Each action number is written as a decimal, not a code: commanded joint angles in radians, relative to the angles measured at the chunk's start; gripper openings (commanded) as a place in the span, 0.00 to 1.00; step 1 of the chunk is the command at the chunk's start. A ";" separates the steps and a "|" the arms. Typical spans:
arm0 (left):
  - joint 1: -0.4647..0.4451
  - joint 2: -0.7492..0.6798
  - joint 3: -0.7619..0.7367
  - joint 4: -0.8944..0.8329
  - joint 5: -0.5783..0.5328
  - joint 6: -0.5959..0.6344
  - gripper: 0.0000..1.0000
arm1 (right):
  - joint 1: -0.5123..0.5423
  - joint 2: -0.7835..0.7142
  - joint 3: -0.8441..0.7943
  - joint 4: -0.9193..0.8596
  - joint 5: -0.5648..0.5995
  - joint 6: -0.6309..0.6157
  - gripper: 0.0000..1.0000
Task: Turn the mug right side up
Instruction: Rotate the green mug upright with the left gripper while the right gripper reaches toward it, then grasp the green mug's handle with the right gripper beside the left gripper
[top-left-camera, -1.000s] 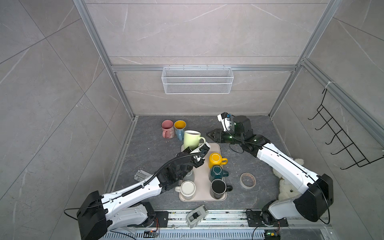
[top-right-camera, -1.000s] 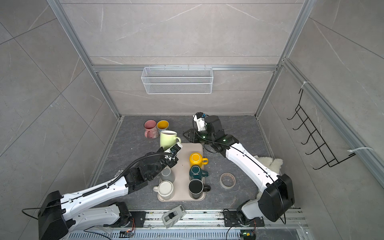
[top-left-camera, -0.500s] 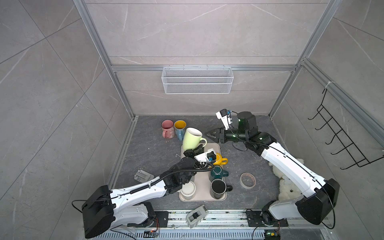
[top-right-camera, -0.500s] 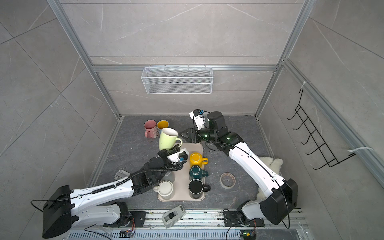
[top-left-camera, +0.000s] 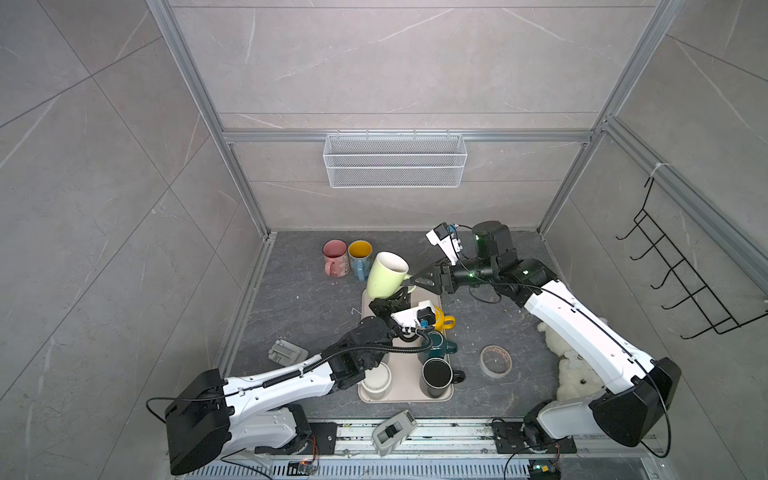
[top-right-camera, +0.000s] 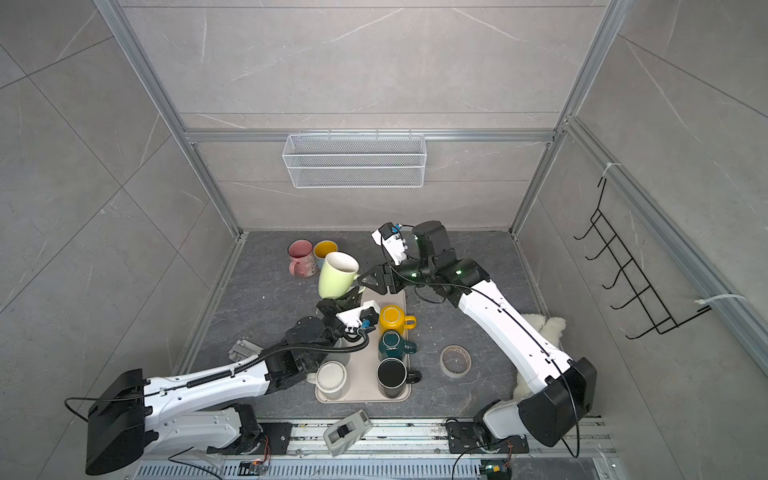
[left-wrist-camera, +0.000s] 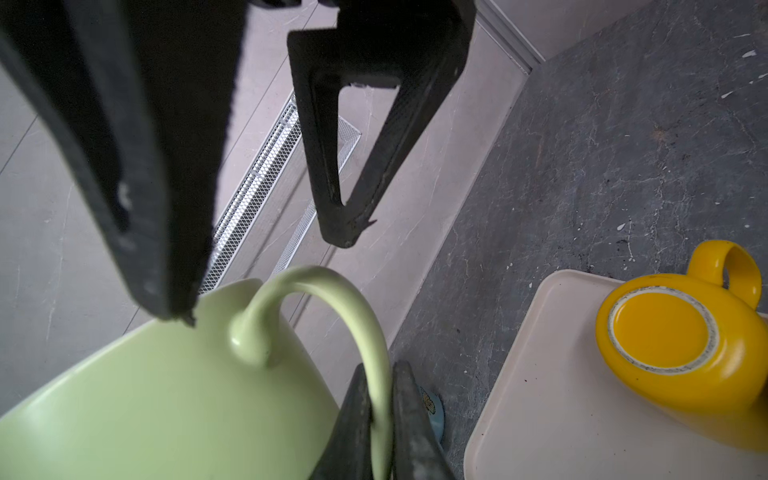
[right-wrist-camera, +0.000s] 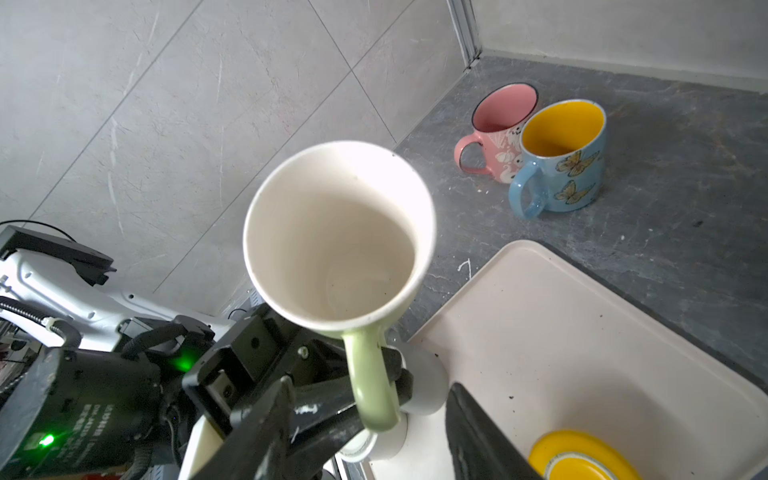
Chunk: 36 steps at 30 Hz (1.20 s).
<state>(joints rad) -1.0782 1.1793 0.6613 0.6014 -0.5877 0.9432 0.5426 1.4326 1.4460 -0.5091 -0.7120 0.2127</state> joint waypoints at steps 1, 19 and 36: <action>-0.003 -0.014 0.019 0.157 0.031 0.042 0.00 | -0.003 0.016 0.021 -0.015 -0.036 -0.016 0.59; -0.006 -0.011 0.029 0.175 0.112 -0.050 0.00 | -0.001 0.052 0.026 -0.017 -0.037 -0.002 0.26; -0.005 -0.022 0.047 0.150 0.036 -0.094 0.17 | 0.001 0.033 0.001 0.005 0.013 0.039 0.00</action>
<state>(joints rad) -1.0782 1.1866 0.6598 0.6266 -0.5087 0.8677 0.5423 1.4685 1.4475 -0.5129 -0.7414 0.2131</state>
